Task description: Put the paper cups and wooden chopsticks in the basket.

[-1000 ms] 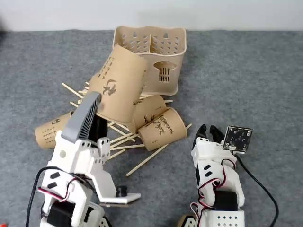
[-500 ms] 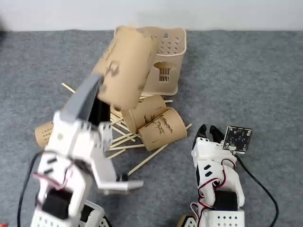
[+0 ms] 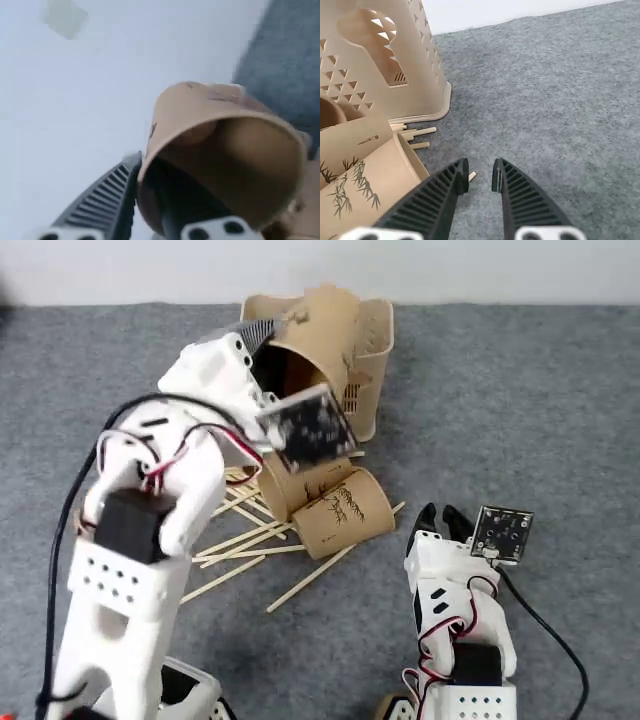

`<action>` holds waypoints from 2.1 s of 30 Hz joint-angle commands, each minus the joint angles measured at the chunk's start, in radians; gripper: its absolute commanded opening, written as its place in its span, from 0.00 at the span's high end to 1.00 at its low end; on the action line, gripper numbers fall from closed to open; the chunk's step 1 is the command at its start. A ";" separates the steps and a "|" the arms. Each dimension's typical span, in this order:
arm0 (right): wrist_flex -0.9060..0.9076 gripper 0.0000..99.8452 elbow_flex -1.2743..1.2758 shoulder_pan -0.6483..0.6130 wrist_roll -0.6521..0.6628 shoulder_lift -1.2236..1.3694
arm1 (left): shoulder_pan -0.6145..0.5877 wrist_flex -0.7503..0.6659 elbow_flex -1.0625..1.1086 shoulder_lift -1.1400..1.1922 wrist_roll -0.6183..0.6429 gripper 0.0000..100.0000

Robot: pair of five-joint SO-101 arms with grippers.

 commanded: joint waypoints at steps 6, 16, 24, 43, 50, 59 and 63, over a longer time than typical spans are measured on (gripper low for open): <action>0.007 0.90 0.017 0.004 -0.008 -0.012 | -0.032 0.095 -0.423 0.288 0.181 0.98; 0.007 0.90 0.017 0.004 -0.008 -0.012 | -0.031 0.270 -1.058 0.678 0.591 0.98; 0.007 0.90 0.017 0.004 -0.008 -0.012 | -0.032 0.321 -1.374 0.905 0.942 0.99; 0.007 0.90 0.017 0.005 -0.006 -0.012 | -0.127 0.327 -1.342 1.057 1.548 0.98; 0.007 0.90 0.017 0.004 -0.006 -0.012 | -0.084 0.358 -1.334 1.057 1.577 0.99; 0.007 0.90 0.017 0.008 -0.005 -0.012 | -0.034 0.364 -1.293 1.120 1.579 0.99; 0.007 0.90 0.017 0.008 -0.005 -0.012 | -0.037 0.362 -1.293 1.145 1.579 0.99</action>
